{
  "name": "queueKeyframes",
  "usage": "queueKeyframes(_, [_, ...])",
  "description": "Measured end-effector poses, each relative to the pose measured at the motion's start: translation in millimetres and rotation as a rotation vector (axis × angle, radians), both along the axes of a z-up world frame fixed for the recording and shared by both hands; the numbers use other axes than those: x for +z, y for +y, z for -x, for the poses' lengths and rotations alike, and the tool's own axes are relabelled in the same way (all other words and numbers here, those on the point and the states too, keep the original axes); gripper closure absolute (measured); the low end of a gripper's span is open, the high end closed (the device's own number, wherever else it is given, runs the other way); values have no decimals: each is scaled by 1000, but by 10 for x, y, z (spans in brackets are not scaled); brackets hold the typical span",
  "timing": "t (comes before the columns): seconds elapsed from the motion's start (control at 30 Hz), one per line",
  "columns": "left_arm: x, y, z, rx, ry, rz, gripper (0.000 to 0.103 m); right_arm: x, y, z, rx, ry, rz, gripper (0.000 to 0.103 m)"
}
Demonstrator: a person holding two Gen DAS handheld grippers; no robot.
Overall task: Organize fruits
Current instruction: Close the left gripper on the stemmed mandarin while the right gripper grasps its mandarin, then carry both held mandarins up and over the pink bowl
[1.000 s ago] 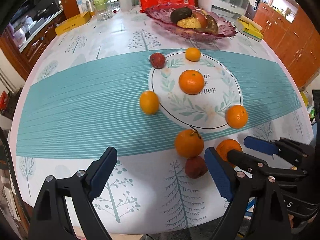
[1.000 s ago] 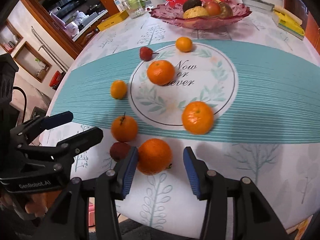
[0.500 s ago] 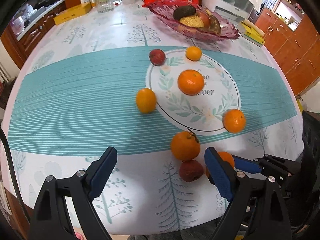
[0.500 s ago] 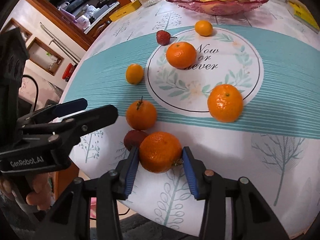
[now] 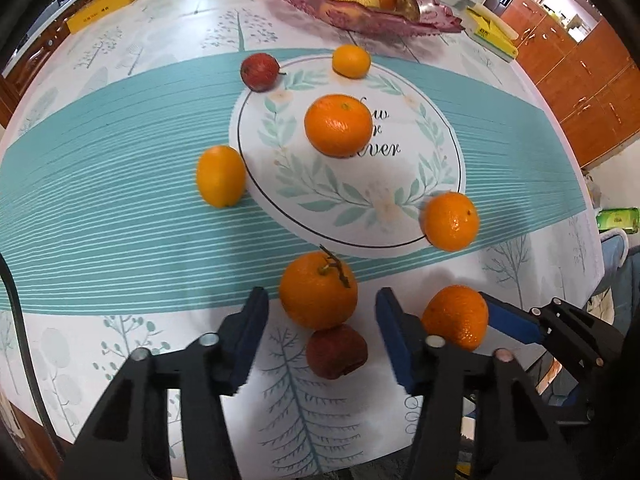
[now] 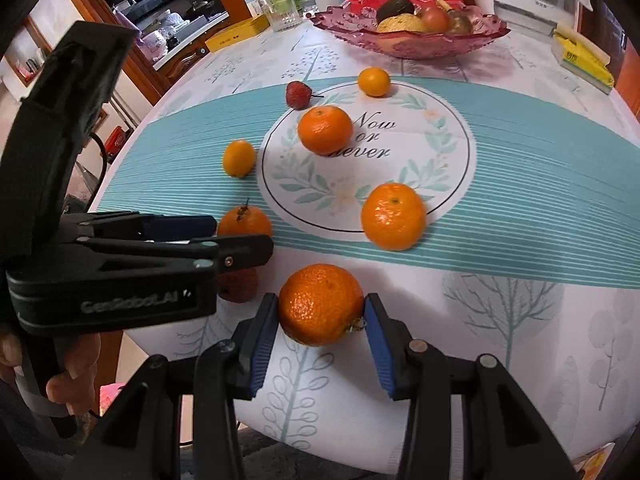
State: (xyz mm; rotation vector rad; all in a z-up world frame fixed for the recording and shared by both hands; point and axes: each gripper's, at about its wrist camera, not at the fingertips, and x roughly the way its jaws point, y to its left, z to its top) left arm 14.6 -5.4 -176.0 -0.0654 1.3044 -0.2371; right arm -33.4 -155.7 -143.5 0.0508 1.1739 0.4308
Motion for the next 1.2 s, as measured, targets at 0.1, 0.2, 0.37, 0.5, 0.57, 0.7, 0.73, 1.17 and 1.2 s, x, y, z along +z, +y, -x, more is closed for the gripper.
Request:
queueKeyframes(0.1, [-63, -28, -7, -3, 19, -22, 64, -3, -4, 17, -3, -13, 10, 59])
queueKeyframes(0.2, [-71, -69, -7, -17, 4, -51, 65, -14, 6, 40, -11, -30, 14, 59])
queueKeyframes(0.37, [-68, -113, -36, -19, -22, -73, 67, -29, 10, 93, -13, -33, -5, 59])
queueKeyframes(0.5, [-7, -135, -51, -6, -40, -68, 68, 31, -9, 134, -9, -61, -1, 60])
queueKeyframes(0.57, [56, -151, -55, -6, -62, -72, 68, 65, -37, 136, -16, -72, -2, 60])
queueKeyframes(0.7, [218, -207, -68, -7, -116, -83, 68, 139, -115, 128, -38, -91, -10, 60])
queueKeyframes(0.73, [272, -223, -69, -7, -128, -83, 68, 163, -138, 123, -44, -97, -12, 60])
queueKeyframes(1.17, [1061, -229, -128, 5, -263, -51, 68, 767, -382, -115, -99, -220, -34, 60])
queueKeyframes(1.2, [1125, -224, -154, 6, -275, -49, 68, 822, -401, -150, -105, -231, -35, 60])
